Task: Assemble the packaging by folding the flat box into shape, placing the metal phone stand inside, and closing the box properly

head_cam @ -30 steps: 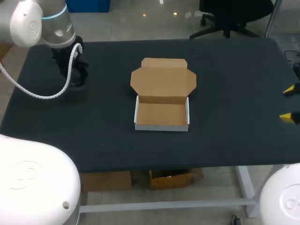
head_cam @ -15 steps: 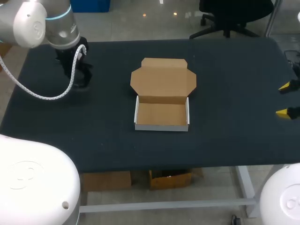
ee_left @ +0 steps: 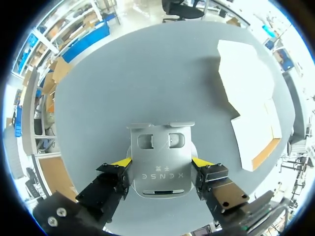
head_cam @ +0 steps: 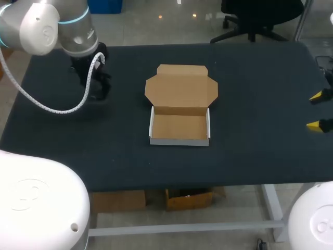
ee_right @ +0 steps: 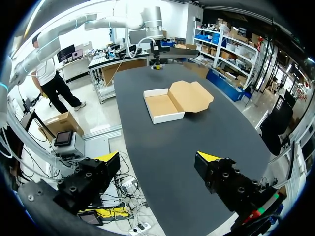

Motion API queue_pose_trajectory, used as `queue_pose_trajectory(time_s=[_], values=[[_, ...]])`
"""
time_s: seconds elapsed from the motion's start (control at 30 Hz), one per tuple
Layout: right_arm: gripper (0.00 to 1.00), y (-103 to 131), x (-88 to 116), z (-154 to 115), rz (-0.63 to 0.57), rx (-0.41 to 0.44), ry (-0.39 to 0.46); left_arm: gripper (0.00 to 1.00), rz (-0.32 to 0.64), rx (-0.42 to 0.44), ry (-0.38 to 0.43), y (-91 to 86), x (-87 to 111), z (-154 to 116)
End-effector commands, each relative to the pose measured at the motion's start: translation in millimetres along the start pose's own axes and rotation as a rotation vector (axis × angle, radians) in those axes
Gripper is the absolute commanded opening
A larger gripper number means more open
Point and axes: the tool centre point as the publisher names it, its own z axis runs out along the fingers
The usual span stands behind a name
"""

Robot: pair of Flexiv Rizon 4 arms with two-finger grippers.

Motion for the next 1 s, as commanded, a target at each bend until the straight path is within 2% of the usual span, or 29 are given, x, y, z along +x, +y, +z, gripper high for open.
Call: queue_pose_trajectory(time_s=[0.03, 0.43, 1.0], values=[[1.0, -0.3, 0.4, -1.4, -0.001, -0.002, 0.002, 0.0, 0.007, 0.013, -0.02, 6.9, 15.0, -4.9], [1.0, -0.3, 0.4, -1.4, -0.001, -0.002, 0.002, 0.0, 0.028, 0.053, -0.013, 10.3, 46.2, -13.4], [1.0, -0.3, 0.4, -1.4, -0.001, -0.002, 0.002, 0.0, 0.027, 0.056, -0.011, 9.9, 47.3, -13.9]])
